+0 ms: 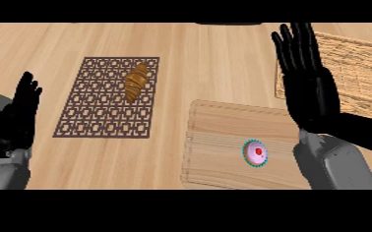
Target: Pick the cupcake from the cutting board and place it in the basket
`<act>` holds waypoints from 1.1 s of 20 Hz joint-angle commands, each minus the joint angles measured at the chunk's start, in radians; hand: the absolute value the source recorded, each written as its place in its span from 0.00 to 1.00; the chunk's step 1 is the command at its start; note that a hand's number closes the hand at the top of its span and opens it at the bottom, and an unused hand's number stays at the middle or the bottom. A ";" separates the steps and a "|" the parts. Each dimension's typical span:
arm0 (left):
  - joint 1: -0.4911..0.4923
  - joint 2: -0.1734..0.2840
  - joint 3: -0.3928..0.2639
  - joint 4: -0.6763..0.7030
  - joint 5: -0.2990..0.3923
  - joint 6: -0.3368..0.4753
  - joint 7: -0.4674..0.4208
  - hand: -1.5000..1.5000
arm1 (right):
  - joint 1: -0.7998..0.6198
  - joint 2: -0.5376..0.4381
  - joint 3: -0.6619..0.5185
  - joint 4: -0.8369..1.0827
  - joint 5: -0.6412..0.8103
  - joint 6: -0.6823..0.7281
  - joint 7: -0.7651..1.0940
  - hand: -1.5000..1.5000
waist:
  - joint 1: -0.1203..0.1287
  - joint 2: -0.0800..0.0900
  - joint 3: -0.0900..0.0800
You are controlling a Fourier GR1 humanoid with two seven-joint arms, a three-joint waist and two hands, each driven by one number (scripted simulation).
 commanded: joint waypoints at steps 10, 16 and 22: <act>0.211 -0.141 -0.232 0.063 0.011 -0.169 0.130 0.50 | 0.017 0.050 0.364 0.071 0.167 0.210 -0.012 1.00 | -0.001 0.000 -0.011; 0.220 -0.102 -0.195 -0.004 0.040 -0.168 0.208 0.50 | 0.042 0.036 0.498 0.033 0.508 -0.058 0.229 0.00 | -0.028 -0.011 -0.012; 0.222 -0.098 -0.177 0.027 0.030 -0.154 0.202 0.50 | -0.120 -0.291 0.365 -0.023 0.726 0.035 0.504 0.00 | -0.071 -0.022 -0.017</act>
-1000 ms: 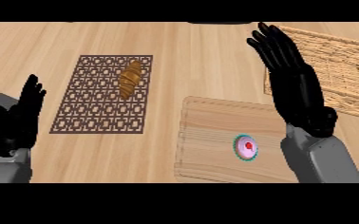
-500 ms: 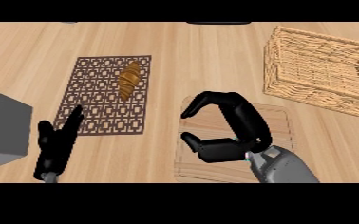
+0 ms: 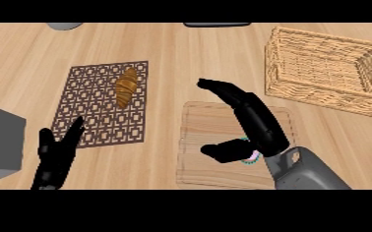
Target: Pick the cupcake from the cutting board and place it in the basket
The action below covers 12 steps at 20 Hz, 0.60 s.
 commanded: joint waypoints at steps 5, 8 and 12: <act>0.033 -0.024 -0.018 0.004 -0.005 0.011 0.031 0.50 | -0.179 -0.326 -0.094 -0.254 0.036 0.329 0.399 0.00 | -0.021 0.001 -0.008; 0.051 -0.005 -0.008 -0.009 0.018 -0.031 0.029 0.50 | -0.278 -0.399 -0.163 -0.306 -0.096 0.506 0.524 0.00 | 0.001 0.005 -0.008; 0.059 -0.006 0.012 0.019 0.024 -0.038 0.014 0.50 | -0.253 -0.488 -0.179 -0.405 -0.305 0.692 0.652 0.00 | -0.014 0.006 -0.008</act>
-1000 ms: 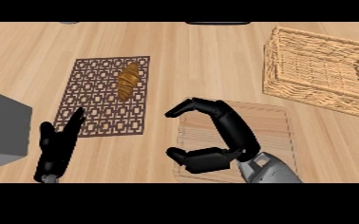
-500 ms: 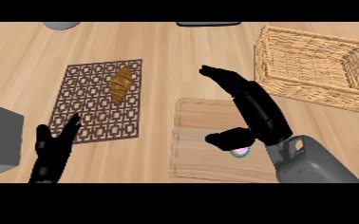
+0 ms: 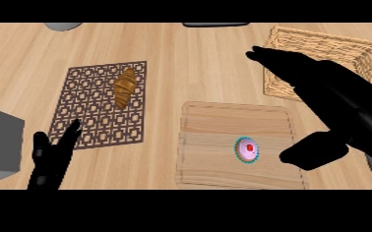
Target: Pick the cupcake from the cutting board and place it in the basket
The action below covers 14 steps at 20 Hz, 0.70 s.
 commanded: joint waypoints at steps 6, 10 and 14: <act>0.044 -0.044 -0.044 -0.002 -0.005 -0.023 0.020 0.50 | -0.068 -0.229 -0.155 -0.073 -0.448 0.347 0.253 0.00 | 0.022 0.015 -0.005; 0.043 -0.039 -0.030 -0.022 0.003 -0.040 0.030 0.50 | -0.070 -0.285 -0.171 -0.151 -0.558 0.335 0.326 0.00 | 0.025 0.014 -0.005; 0.026 -0.064 -0.043 -0.034 -0.046 -0.004 0.037 0.50 | -0.056 -0.272 -0.174 -0.153 -0.561 0.301 0.340 0.00 | 0.038 0.019 -0.004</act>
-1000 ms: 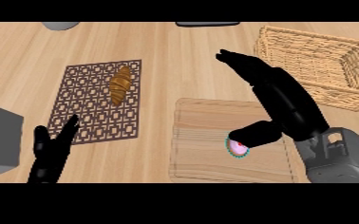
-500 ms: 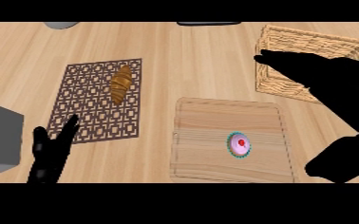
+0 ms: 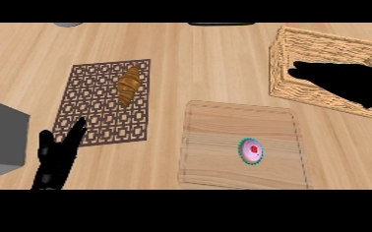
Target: Pick the cupcake from the cutting board and place it in the basket
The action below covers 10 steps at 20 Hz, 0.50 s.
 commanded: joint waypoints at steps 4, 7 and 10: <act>0.034 -0.022 -0.003 0.003 -0.002 -0.022 0.042 0.50 | 0.146 0.027 -0.037 -0.089 0.070 -0.017 0.045 0.00 | 0.004 0.008 -0.006; 0.081 -0.014 0.002 -0.083 -0.009 -0.011 0.060 0.50 | 0.175 0.095 0.017 -0.121 0.122 -0.045 0.075 0.00 | 0.012 0.007 -0.006; 0.011 0.012 0.043 -0.002 0.009 -0.075 0.046 0.50 | 0.127 0.231 0.113 -0.034 0.273 -0.069 0.054 0.00 | 0.021 0.011 -0.007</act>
